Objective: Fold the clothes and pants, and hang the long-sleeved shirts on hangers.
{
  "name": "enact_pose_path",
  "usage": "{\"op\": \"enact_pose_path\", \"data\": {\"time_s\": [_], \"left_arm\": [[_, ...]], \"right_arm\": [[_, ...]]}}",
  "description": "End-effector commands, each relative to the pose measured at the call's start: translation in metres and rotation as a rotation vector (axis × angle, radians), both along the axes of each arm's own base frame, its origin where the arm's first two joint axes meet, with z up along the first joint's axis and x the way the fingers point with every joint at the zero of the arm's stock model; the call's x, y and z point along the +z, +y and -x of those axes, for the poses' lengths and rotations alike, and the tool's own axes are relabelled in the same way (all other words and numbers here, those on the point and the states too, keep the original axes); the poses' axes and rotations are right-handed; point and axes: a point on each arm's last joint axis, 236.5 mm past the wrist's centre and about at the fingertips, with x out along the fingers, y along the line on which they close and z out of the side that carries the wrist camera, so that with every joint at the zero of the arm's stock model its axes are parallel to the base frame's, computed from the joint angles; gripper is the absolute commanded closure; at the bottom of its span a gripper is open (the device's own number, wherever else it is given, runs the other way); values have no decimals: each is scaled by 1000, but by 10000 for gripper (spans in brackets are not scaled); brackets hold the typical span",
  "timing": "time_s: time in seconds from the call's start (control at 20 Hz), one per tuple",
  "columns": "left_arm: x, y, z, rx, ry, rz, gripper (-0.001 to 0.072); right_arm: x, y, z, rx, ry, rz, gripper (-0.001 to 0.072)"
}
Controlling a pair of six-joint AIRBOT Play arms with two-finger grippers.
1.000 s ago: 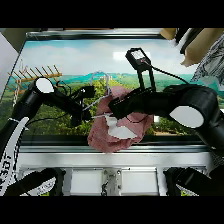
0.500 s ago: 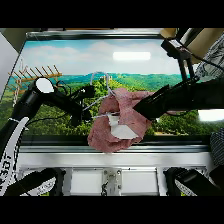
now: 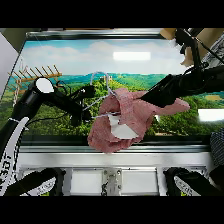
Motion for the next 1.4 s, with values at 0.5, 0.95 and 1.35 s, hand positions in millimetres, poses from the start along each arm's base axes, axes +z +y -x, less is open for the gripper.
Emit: {"op": "enact_pose_path", "data": {"time_s": [0.5,0.95,1.35], "left_arm": [[0,1,2,-6,5,-1,692],[0,1,2,-6,5,-1,692],[0,1,2,-5,5,-1,692]], "right_arm": [[-53,-113,-14,161,-290,-193,52],[-97,-104,-21,335,-278,-355,52],[-94,-61,-24,420,-260,-485,52]]}}
